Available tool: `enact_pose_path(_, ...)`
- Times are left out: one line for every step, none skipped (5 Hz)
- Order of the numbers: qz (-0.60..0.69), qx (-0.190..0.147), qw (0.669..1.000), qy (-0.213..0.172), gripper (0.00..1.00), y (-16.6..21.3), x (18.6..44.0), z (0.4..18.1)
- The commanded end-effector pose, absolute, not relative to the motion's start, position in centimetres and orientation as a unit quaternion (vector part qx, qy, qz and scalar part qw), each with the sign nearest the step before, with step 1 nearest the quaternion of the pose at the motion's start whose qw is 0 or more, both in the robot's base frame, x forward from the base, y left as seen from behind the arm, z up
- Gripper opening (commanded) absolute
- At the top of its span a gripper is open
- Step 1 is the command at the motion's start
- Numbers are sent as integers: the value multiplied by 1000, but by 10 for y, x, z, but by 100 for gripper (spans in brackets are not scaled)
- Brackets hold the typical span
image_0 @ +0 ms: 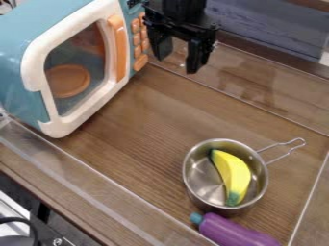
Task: Remove the banana from inside the silver pot and put it on the table
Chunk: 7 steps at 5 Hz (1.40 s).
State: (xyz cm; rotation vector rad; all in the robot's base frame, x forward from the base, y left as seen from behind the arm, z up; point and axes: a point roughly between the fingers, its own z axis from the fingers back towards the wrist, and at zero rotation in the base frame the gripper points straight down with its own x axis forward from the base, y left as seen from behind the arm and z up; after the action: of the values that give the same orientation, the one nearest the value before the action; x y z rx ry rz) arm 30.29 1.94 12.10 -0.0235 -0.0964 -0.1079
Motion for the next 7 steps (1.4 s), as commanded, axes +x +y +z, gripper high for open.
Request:
enact_pose_path(-45,-8,996,-82,100,23,304,140)
enact_pose_path(-43,-8,996,-83,100,23,303,140)
enact_pose_path(-39,-8,996,-83,100,23,304,139)
enact_pose_path(-35,-8,996,-82,100,24,304,137)
enact_pose_path(-35,-9,996,-82,100,24,304,136)
enact_pose_path(-36,-10,996,-82,100,24,304,136)
enact_pose_path(3,-14,998,-53,100,12,293,114)
